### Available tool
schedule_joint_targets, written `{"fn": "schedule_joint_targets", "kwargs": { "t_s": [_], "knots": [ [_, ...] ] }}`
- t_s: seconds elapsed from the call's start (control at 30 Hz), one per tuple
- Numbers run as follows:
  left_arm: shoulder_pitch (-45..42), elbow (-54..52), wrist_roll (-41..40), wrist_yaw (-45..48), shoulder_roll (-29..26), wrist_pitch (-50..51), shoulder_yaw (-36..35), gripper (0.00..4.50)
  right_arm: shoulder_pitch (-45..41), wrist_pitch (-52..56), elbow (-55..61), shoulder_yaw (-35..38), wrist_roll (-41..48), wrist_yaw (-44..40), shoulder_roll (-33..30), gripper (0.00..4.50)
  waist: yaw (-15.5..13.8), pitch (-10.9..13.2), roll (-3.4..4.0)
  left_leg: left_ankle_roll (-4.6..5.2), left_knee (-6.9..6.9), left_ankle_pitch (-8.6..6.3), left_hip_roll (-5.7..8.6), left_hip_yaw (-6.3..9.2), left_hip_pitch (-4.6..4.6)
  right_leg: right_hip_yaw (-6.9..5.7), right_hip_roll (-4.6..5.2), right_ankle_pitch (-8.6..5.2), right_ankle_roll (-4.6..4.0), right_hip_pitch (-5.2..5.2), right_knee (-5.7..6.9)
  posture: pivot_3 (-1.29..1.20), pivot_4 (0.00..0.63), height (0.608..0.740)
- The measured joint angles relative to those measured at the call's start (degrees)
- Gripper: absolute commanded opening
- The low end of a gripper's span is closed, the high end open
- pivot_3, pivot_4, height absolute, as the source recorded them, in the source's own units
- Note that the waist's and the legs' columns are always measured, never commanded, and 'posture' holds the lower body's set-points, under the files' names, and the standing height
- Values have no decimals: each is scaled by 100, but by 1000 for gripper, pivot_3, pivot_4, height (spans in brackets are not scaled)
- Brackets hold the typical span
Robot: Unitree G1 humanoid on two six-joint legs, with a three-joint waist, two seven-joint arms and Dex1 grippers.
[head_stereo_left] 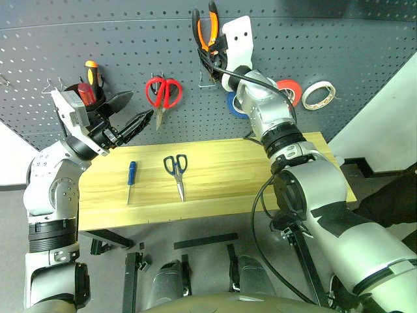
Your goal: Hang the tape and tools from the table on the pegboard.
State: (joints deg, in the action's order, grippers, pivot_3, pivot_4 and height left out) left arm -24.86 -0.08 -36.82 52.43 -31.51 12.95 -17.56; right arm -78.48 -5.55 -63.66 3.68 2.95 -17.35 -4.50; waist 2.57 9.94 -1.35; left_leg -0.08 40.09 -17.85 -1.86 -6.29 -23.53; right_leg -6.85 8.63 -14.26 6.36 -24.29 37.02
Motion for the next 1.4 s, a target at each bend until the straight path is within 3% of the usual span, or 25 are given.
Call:
{"fn": "schedule_joint_targets", "kwargs": {
  "t_s": [0.23,0.47,0.5,0.7,0.87,1.1,1.23,1.4],
  "knots": [
    [100,-8,7,-25,1,0,-1,3898,2,319,-81,-62,-103,63,-2,2093,-16,0,0,0,5,0,0,1,10,2,1,0,0,16,0,85,107,732],
    [125,-8,13,-37,1,0,9,3898,279,774,402,-91,-51,-186,-17,4336,-7,1,1,0,2,0,-1,1,11,2,0,0,0,16,-1,71,107,732],
    [127,-8,15,-37,1,0,15,3898,323,850,551,-90,-33,-212,-30,4426,-7,1,1,0,3,0,-1,1,11,3,0,0,0,16,-1,67,108,732],
    [245,-16,39,-39,-31,64,94,3898,784,1504,2125,34,218,-313,-443,4426,-36,1,1,0,1,0,-1,3,10,3,1,0,0,15,-3,64,119,732],
    [509,-310,67,-258,-147,440,138,3898,1504,2586,3899,137,798,-893,-910,4426,-27,2,3,0,-8,0,-1,6,11,2,0,-1,0,13,-6,62,128,732],
    [887,-912,450,-1349,-135,1283,485,3898,2567,4227,5576,57,2012,-2916,-2323,4426,-168,3,5,4,-6,-2,-1,10,11,3,1,-1,0,15,-9,60,139,732],
    [864,-1164,778,-2073,-106,2036,834,3898,3055,4390,5723,-285,2253,-4065,-2902,4426,-201,3,5,5,-3,-3,0,10,12,4,1,-1,0,16,-9,63,146,732],
    [662,-1284,1075,-3008,189,3164,1227,3898,3336,4264,5586,-665,2275,-5081,-3183,4426,-204,5,3,6,-2,-3,0,14,13,5,1,-1,0,16,-9,66,164,732]
  ]
}}
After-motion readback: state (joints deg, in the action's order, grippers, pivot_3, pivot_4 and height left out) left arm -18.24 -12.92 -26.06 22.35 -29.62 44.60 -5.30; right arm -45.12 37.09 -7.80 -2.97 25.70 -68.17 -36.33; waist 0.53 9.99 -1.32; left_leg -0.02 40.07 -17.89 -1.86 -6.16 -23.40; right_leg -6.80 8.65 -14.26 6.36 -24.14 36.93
